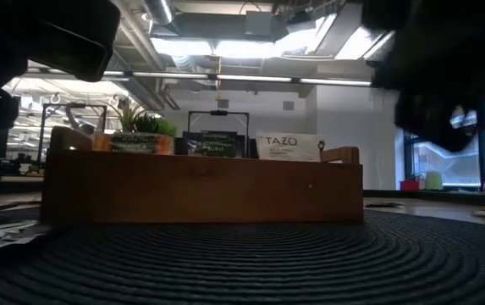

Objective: Pick & Place Tea
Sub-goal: Adjust the mat on the table

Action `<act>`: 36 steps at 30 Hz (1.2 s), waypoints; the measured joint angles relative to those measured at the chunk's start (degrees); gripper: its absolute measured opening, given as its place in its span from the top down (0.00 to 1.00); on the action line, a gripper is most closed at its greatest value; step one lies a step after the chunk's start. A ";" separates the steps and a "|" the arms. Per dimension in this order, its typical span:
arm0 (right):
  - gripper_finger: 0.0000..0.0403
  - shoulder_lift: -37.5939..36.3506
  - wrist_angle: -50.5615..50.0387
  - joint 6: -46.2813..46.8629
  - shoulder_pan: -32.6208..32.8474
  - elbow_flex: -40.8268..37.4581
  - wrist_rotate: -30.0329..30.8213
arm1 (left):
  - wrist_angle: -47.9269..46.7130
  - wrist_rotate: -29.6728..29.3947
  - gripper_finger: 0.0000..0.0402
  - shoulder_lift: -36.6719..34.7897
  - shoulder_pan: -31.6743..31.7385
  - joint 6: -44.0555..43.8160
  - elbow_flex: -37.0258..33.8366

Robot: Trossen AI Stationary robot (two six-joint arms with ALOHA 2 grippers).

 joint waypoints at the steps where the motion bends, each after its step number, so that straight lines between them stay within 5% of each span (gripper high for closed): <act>1: 0.94 0.00 1.37 -3.51 0.24 0.00 -0.07 | -0.14 0.00 0.78 0.00 0.26 0.52 0.00; 6: 0.94 0.30 -2.80 -16.49 0.37 2.78 0.19 | -0.71 -0.03 0.79 0.00 1.71 3.55 0.00; 11: 0.94 0.37 -16.13 -30.99 0.42 13.82 0.73 | -0.80 0.93 0.79 0.00 2.92 6.09 0.00; 16: 0.94 4.79 -33.07 -37.69 0.05 24.62 9.32 | -0.86 1.27 0.79 -0.02 3.50 8.42 0.00; 25: 0.94 15.62 -24.33 -36.16 -2.47 27.08 3.38 | -0.86 1.28 0.79 -0.02 3.47 9.96 0.00; 36: 0.94 20.37 -21.94 -33.68 -6.18 27.08 -3.30 | -0.86 1.31 0.79 -0.02 3.50 13.57 0.00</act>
